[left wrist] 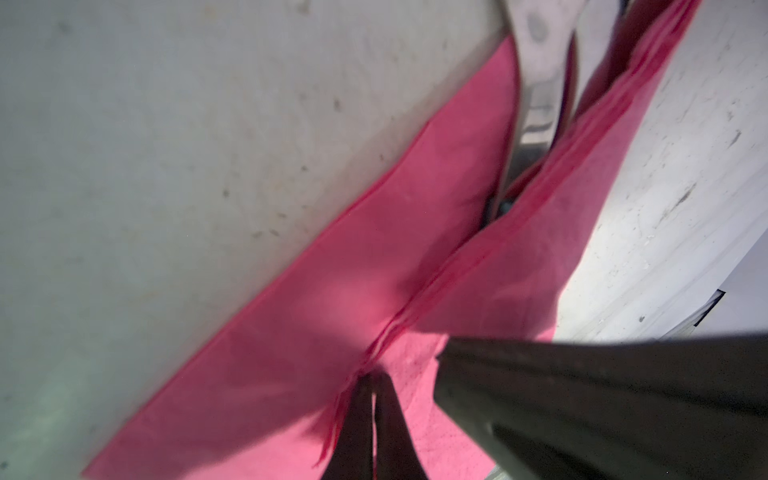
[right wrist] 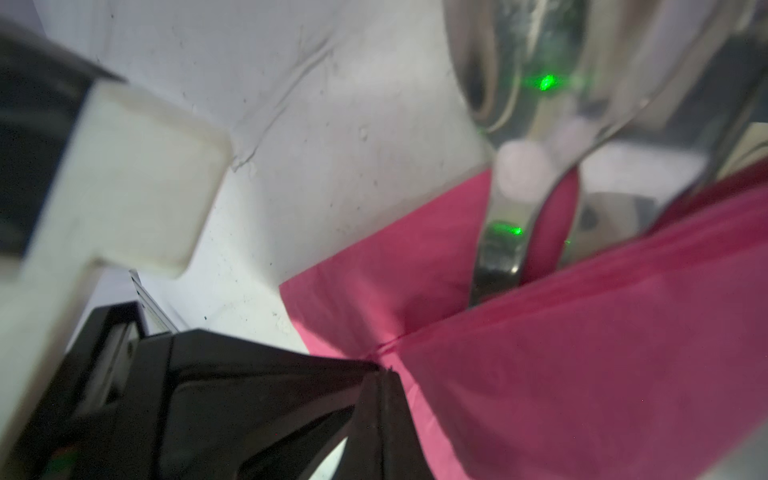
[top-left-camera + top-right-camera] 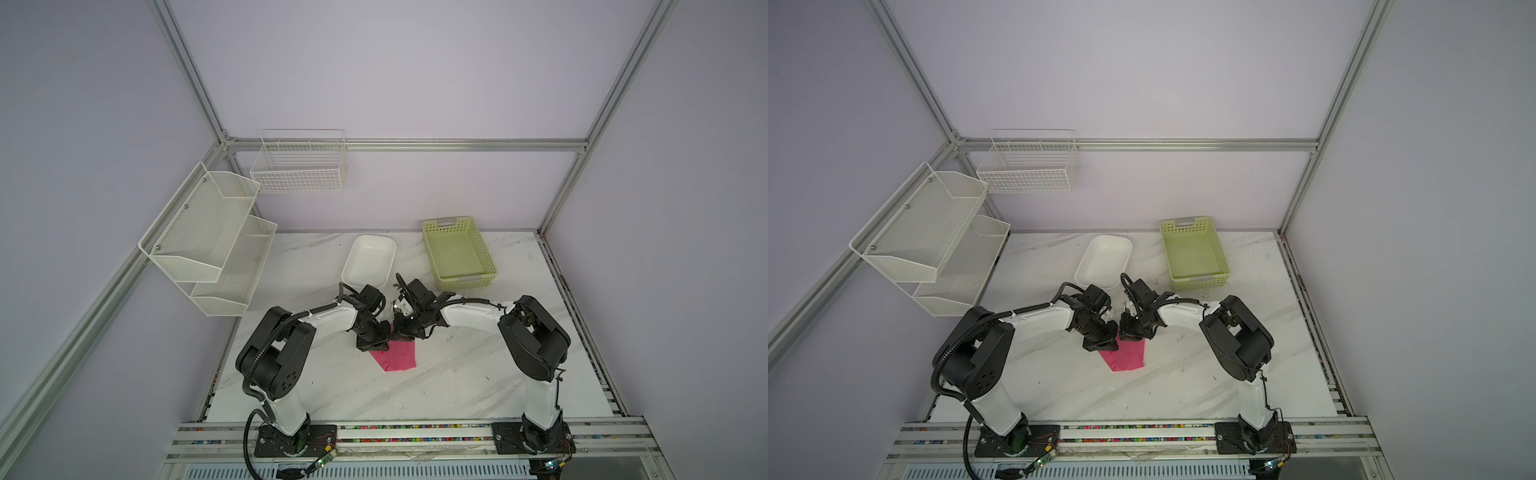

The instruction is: Place the utensils on the paper napkin and roll it up

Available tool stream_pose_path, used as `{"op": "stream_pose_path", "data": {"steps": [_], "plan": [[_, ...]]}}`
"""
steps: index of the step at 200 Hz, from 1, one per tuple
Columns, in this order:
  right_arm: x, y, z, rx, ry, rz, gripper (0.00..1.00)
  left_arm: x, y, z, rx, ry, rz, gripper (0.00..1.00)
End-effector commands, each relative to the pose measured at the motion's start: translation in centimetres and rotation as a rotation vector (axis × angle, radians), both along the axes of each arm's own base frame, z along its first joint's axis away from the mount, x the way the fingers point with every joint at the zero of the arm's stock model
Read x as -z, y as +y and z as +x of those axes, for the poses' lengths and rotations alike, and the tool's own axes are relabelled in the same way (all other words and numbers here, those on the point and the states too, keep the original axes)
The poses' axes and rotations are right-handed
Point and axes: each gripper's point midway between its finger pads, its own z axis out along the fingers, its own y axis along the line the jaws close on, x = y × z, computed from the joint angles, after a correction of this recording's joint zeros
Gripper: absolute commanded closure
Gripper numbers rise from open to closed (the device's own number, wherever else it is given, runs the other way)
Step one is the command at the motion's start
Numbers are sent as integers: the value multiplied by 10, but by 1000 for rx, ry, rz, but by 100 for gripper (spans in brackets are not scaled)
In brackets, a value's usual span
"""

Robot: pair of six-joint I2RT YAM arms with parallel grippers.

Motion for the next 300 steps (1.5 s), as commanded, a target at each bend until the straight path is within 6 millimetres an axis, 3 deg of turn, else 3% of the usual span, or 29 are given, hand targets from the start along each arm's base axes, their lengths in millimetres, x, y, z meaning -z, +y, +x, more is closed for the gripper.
{"op": "stream_pose_path", "data": {"steps": [1, 50, 143, 212, 246, 300], "plan": [[-7, -10, -20, 2, 16, -45, 100, 15, 11, -12, 15, 25, 49, 93], [4, -16, -32, 3, 27, -91, 100, 15, 11, -11, 13, 22, 48, 94], [45, -27, -40, -18, 39, -203, 100, 9, 12, -7, 1, 2, 48, 94], [54, -34, -45, -22, 50, -224, 100, -21, 22, 7, -47, -84, 39, 93], [54, -32, -45, -32, 49, -224, 100, -30, 43, 10, -100, -106, 42, 87], [52, -33, -45, -32, 46, -228, 100, -14, 62, -3, -140, -68, 22, 68]]}}
